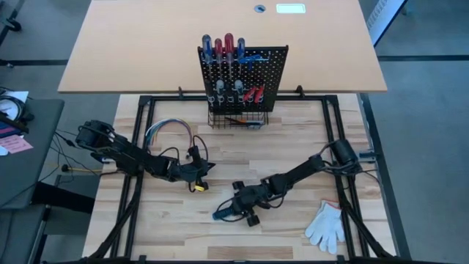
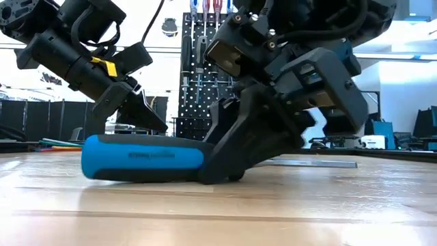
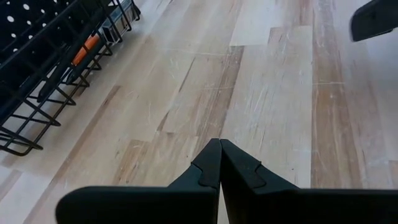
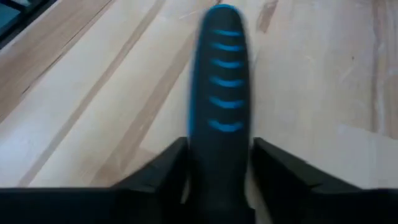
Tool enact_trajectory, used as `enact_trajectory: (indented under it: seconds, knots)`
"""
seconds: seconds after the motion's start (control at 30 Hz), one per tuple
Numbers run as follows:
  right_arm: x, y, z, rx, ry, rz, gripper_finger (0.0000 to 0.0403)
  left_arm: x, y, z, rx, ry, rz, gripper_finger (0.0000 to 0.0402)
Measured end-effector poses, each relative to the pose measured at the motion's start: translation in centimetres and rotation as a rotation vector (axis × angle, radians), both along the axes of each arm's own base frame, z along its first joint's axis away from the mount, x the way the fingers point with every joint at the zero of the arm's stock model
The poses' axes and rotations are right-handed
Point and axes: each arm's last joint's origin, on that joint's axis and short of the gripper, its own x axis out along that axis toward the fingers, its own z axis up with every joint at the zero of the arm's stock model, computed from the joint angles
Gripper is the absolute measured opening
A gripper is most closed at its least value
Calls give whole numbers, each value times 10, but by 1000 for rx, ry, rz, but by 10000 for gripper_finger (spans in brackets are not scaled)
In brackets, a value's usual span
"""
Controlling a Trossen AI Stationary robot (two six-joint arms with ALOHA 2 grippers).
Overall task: Hang tools onto peg board
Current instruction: Hang the dark blue screwdriver on the pegboard
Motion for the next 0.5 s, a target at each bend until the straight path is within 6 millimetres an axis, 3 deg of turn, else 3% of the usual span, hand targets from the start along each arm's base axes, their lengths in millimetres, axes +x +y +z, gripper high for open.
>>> enact_trajectory:
  seconds: [0.03,0.23,0.37,0.5]
  knots:
    - [1,-3,0,6,8,-14,123,0,0,0,0,2,0,0]
    - [-13,-18,17,-79,-10,-139,122,-1,-2,-1,2,9,-8,0]
    - [-44,-29,48,-192,-151,-316,122,-1,-4,-1,2,10,-17,0]
    - [-90,-37,69,-166,-361,-440,122,-1,-5,0,0,1,-18,0]
